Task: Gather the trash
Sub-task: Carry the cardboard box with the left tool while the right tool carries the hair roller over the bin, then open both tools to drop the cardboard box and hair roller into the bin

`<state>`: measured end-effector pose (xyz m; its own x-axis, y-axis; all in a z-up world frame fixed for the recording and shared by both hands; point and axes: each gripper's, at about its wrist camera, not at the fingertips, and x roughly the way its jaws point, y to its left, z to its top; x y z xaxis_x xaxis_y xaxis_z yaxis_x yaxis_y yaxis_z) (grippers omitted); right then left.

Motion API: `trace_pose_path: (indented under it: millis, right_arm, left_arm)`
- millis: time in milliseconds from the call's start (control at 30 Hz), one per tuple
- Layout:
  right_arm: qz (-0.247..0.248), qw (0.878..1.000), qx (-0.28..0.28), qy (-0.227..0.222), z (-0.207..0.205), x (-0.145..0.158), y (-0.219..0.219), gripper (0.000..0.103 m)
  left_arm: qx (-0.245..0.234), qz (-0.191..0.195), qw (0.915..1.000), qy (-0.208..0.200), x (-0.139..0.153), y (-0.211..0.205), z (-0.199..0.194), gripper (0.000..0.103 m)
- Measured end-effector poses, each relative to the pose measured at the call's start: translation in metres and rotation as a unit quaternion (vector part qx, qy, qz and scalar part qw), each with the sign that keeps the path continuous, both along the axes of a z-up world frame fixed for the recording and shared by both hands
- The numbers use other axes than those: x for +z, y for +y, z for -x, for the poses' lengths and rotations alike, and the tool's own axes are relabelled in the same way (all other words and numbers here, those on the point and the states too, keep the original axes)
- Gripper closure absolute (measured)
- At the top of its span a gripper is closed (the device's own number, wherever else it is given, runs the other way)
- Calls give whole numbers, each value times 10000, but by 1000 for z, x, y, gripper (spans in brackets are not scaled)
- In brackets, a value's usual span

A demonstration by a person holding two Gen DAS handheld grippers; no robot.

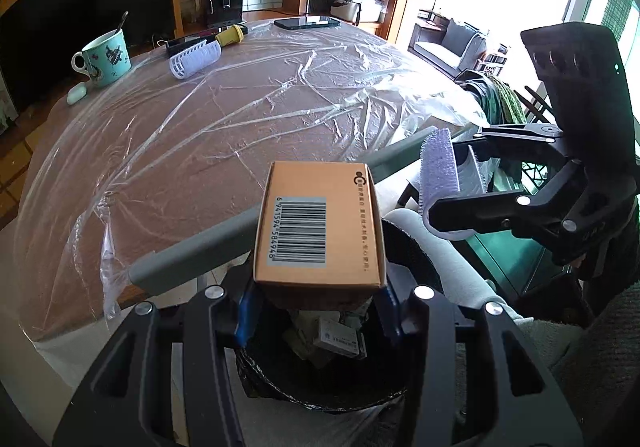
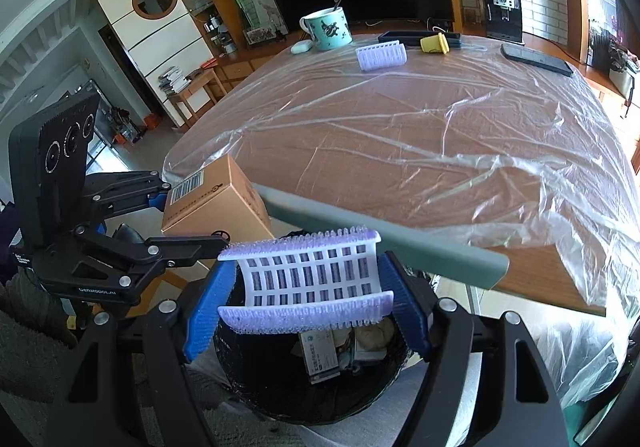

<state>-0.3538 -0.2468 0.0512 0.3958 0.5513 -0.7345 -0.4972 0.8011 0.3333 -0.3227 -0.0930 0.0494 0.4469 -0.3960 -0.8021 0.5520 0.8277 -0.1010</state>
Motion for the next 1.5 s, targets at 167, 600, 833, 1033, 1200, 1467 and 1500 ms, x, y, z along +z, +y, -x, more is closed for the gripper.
trace_pose_path:
  millis: [167, 600, 833, 1033, 1200, 1467, 1500]
  right_arm:
    - [138, 9999, 22, 88, 5, -11, 3, 30]
    - [536, 9978, 35, 400, 8, -47, 11, 30]
    - [675, 9958, -77, 608, 6, -69, 9, 30]
    - [801, 9943, -146, 690, 4, -82, 10, 30]
    - [923, 9930, -184, 716, 5, -89, 13, 30]
    - [977, 9921, -204, 765, 2, -96, 13, 30]
    - [987, 9919, -204, 771, 2, -96, 13, 30]
  left_arm:
    - [-22, -137, 9999, 99, -13, -3, 7, 54]
    - [-106, -522, 9979, 382, -54, -10, 10, 54]
    - [-130, -636, 9964, 541, -76, -10, 6, 54]
    - [-157, -781, 9954, 540, -85, -15, 4, 54]
    - [-161, -876, 9945, 545, -91, -17, 2, 54]
    - [-150, -923, 9940, 573, -97, -21, -1, 54]
    - [-203, -878, 9944, 558, -96, -21, 0, 53]
